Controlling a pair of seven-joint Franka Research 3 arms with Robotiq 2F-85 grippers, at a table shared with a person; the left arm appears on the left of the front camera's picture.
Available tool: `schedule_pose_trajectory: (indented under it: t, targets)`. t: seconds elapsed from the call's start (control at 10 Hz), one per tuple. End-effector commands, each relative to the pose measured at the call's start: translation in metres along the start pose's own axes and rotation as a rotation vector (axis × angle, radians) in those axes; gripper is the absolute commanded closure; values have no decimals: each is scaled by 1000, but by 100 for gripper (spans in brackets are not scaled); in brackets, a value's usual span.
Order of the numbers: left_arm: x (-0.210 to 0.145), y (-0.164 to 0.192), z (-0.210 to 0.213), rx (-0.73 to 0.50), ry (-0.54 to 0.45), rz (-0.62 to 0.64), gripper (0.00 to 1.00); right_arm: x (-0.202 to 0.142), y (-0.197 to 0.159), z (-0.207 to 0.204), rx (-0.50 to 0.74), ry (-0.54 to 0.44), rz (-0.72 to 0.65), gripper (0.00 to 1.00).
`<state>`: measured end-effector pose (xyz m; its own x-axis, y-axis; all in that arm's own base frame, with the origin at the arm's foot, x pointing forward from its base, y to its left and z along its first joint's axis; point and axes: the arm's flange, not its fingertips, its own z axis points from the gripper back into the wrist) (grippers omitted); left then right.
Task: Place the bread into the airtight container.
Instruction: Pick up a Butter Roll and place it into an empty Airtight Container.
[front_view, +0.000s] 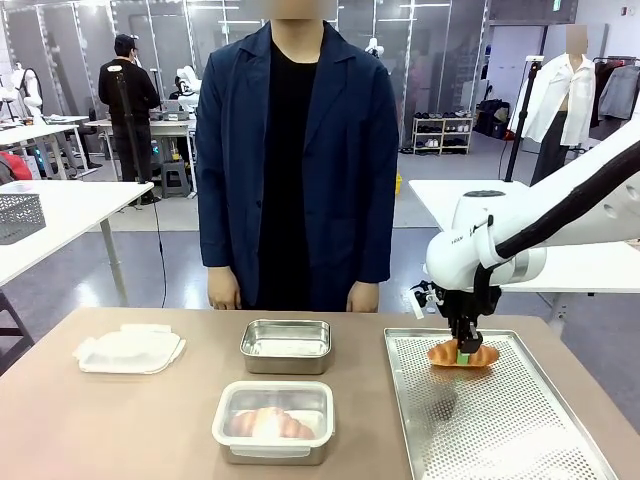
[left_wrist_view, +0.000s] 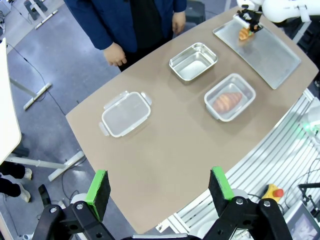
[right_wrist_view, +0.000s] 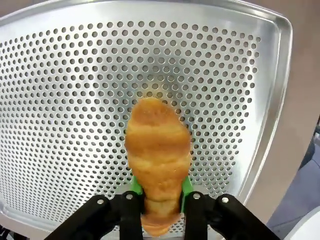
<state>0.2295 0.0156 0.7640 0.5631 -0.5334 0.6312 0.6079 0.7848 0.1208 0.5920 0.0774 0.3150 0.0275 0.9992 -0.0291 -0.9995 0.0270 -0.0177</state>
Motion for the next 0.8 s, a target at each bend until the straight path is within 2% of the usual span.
schedule_pose_trajectory:
  t: [0.0, 0.3, 0.5, 0.7]
  targets:
    - [1, 0, 1, -6, -3, -4, 0, 9, 1, 22, -21, 46, -27, 72]
    - [1, 0, 1, -6, -3, -4, 0, 49, 7, 72, -73, 62, -2, 72]
    - [1, 0, 1, -6, -3, -4, 0, 102, 14, 112, -112, 47, -22, 72]
    - [1, 0, 1, -6, -3, -4, 0, 161, 23, 132, -90, 23, -24, 72]
